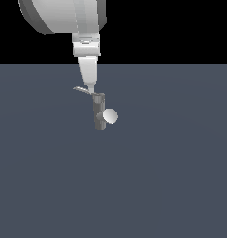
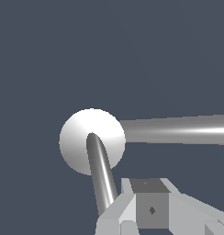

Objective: Turn on the faucet by rotating a designated handle.

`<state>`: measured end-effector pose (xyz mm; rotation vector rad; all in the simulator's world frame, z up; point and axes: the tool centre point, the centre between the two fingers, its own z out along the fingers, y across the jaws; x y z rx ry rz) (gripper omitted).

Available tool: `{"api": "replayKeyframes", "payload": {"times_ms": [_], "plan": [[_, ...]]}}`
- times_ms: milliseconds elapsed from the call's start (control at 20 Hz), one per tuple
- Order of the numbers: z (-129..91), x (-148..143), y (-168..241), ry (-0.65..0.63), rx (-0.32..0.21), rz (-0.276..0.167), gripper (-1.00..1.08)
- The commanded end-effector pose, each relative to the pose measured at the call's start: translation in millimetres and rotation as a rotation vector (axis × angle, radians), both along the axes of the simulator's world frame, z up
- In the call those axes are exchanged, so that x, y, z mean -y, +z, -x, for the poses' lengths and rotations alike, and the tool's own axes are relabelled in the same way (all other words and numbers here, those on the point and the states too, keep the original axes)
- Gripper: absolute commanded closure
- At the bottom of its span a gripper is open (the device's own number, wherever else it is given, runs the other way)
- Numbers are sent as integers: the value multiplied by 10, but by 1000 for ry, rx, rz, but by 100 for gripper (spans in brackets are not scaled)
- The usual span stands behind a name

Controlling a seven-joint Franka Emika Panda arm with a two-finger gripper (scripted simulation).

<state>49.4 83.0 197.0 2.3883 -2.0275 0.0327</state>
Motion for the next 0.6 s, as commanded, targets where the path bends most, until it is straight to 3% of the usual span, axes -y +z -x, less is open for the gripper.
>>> {"api": "replayKeyframes", "payload": {"times_ms": [0,550], "plan": [[-91,-143,-39,17,6,-7,108],[-323,-437,-96,48,-3,-14,108]]}}
